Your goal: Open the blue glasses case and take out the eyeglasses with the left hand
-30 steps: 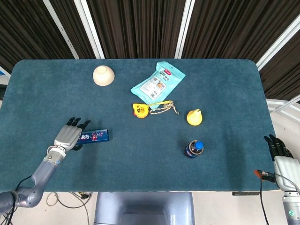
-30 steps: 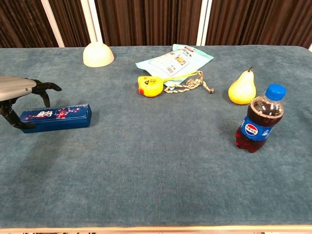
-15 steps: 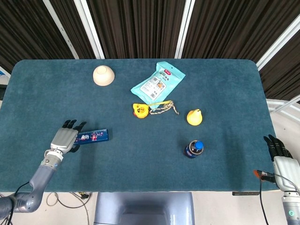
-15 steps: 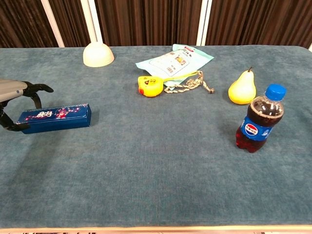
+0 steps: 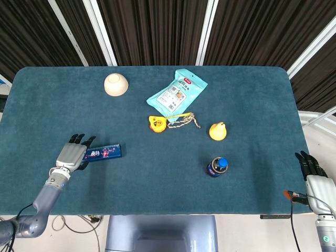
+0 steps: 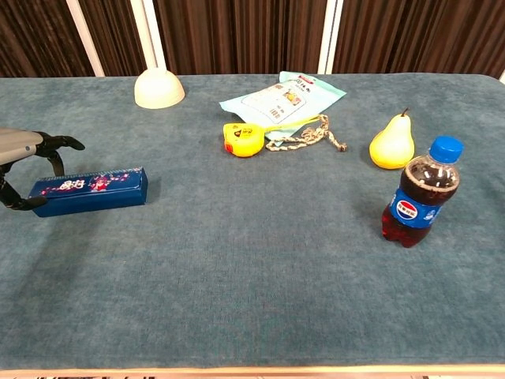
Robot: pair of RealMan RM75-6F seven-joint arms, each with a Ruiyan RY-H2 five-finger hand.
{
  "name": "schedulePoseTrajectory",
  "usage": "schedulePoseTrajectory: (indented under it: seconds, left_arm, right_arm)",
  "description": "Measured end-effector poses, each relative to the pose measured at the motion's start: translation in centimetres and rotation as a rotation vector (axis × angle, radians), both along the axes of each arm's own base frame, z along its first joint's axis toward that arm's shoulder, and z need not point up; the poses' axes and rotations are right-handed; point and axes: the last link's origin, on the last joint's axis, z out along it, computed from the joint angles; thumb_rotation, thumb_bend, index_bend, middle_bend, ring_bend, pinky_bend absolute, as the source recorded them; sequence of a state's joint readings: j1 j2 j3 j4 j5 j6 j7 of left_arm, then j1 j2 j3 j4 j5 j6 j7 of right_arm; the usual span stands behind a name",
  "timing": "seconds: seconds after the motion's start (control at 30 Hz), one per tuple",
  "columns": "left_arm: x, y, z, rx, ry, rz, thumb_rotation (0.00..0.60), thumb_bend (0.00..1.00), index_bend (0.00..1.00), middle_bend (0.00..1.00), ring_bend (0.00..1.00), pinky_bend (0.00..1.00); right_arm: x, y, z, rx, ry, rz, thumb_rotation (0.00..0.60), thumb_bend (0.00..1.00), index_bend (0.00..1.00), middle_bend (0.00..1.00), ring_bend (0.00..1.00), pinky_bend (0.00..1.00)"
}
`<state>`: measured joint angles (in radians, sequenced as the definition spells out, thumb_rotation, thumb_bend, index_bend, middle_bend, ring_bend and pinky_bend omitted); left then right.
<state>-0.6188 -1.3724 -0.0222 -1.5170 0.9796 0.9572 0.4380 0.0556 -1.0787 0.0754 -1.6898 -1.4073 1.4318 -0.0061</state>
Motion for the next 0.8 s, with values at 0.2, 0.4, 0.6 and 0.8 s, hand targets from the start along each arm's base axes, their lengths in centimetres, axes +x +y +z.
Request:
schedulePoseTrajectory:
  seconds: [0.2,0.4,0.6,0.8]
  left_arm:
    - [-0.1,0.1,0.0,0.003,0.001,0.003,0.600,0.39,0.08,0.34,0.00,0.06]
    - [0.0,0.1,0.1,0.008,-0.003,0.001,0.600,0.47,0.09,0.35,0.00,0.06]
    - [-0.3,0.5,0.2,0.020,0.005,0.005,0.600,0.49,0.09,0.35,0.00,0.06]
    - [-0.5,1.1,-0.1,0.024,-0.002,0.027,0.600,0.59,0.09,0.35,0.01,0.06]
  right_arm:
    - [0.0,0.0,0.0,-0.001,0.001,0.000,0.600,0.17,0.00,0.00,0.00,0.21]
    - [0.0,0.0,0.0,-0.001,0.001,0.000,0.600,0.17,0.00,0.00,0.00,0.21]
    - [0.0,0.0,0.0,-0.003,0.001,0.001,0.600,0.17,0.00,0.00,0.00,0.21]
    - [0.0,0.0,0.0,-0.003,0.003,0.001,0.600,0.17,0.00,0.00,0.00,0.21]
